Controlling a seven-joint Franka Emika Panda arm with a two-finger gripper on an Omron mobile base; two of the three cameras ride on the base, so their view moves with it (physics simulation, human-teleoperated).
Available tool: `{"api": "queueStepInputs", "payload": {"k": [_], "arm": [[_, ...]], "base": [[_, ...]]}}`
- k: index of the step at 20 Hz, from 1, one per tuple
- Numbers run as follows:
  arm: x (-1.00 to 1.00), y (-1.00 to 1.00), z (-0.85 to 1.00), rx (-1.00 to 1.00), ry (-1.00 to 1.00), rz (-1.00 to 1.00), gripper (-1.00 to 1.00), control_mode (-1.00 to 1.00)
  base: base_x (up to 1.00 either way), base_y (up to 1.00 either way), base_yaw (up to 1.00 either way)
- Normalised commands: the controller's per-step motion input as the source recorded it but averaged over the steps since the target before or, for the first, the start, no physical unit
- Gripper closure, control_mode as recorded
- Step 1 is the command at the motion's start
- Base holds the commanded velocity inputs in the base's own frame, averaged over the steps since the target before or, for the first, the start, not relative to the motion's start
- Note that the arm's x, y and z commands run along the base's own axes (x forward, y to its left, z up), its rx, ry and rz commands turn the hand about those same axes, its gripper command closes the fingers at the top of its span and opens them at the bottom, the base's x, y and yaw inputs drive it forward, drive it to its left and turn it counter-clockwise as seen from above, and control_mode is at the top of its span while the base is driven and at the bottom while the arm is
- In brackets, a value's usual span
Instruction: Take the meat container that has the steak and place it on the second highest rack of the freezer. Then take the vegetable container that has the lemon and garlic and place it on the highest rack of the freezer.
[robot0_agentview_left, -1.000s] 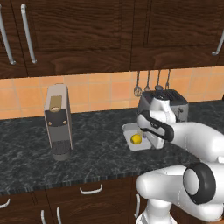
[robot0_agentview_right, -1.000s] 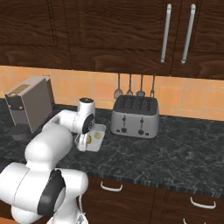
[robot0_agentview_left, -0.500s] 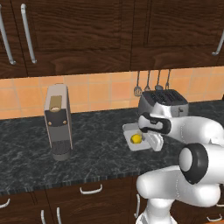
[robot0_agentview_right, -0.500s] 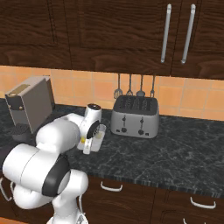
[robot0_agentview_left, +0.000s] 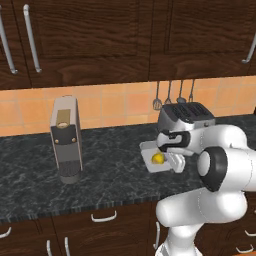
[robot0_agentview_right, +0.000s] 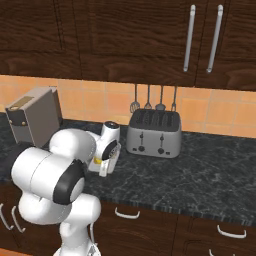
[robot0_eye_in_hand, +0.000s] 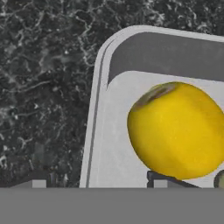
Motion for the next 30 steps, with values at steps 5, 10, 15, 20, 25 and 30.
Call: {"api": "queueStepInputs", "payload": {"k": [5, 10, 15, 20, 25, 30], "arm": [[0.0, 0.34, -0.44, 0.0, -0.04, -0.07, -1.0, -1.0], [-0.09, 0.67, -0.66, -0.03, -0.04, -0.07, 1.0, -1.0], [-0.28, 0.51, -0.69, -0.03, -0.01, -0.05, 1.0, -1.0], [-0.32, 0.09, -0.36, -0.01, -0.03, -0.01, 1.0, -1.0], [-0.34, 0.0, -0.08, -0.01, -0.05, 0.0, 1.0, -1.0], [-0.54, 0.0, 0.51, 0.0, -0.03, 0.0, 1.0, -1.0]], "base": [[0.0, 0.0, 0.0], [0.0, 0.0, 0.0], [0.0, 0.0, 0.0], [0.0, 0.0, 0.0], [0.0, 0.0, 0.0], [0.0, 0.0, 0.0]]}}
